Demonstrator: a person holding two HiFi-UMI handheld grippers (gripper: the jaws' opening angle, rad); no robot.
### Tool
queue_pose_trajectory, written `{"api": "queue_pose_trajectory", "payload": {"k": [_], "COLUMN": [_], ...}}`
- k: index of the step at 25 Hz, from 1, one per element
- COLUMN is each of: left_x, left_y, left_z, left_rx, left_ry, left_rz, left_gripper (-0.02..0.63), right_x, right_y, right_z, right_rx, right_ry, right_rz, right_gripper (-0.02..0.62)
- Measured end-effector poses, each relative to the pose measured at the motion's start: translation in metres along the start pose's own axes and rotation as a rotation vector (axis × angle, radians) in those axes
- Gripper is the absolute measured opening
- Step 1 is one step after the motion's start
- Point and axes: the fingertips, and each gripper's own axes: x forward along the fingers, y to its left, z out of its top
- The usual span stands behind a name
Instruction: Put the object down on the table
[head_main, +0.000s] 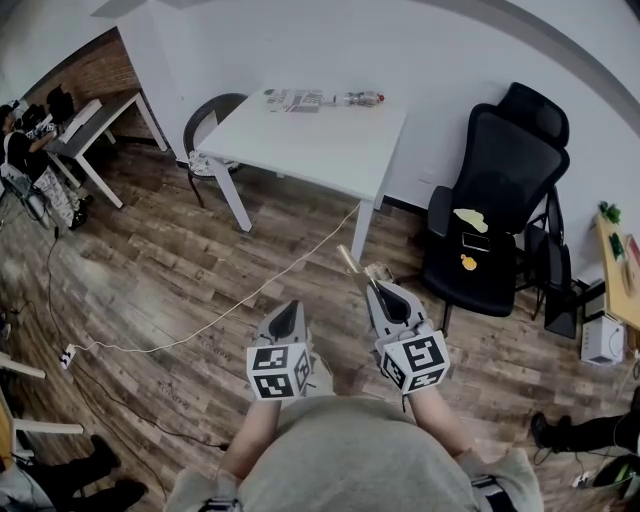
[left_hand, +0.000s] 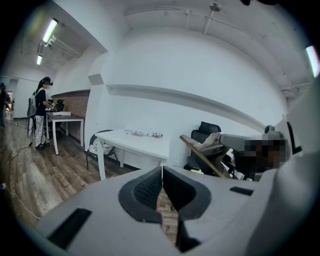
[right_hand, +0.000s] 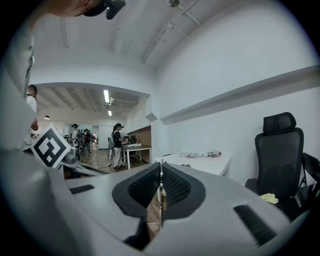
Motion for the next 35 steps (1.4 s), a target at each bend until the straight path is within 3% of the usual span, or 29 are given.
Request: {"api": "queue_pose_trajectory", "payload": {"k": [20,35], "left_x": [0.140,0.234], "left_y": [0.095,0.171], "left_z": [0.089,0.135], "left_rx": [0.014,0.013], "left_ry": [0.026,0.058], "left_rz": [-0.050,-0.092], "left_gripper": [0.009,0.009], "right_x": [0.179,0.307], "right_y": [-0.052,-0.073], "right_z": [0.031,0.042], "right_rx": [0.020,0.035], "right_ry": [0.008,0.023], "right_rz": [-0.045,-0.075], "right_gripper": [0.015,0.015]}}
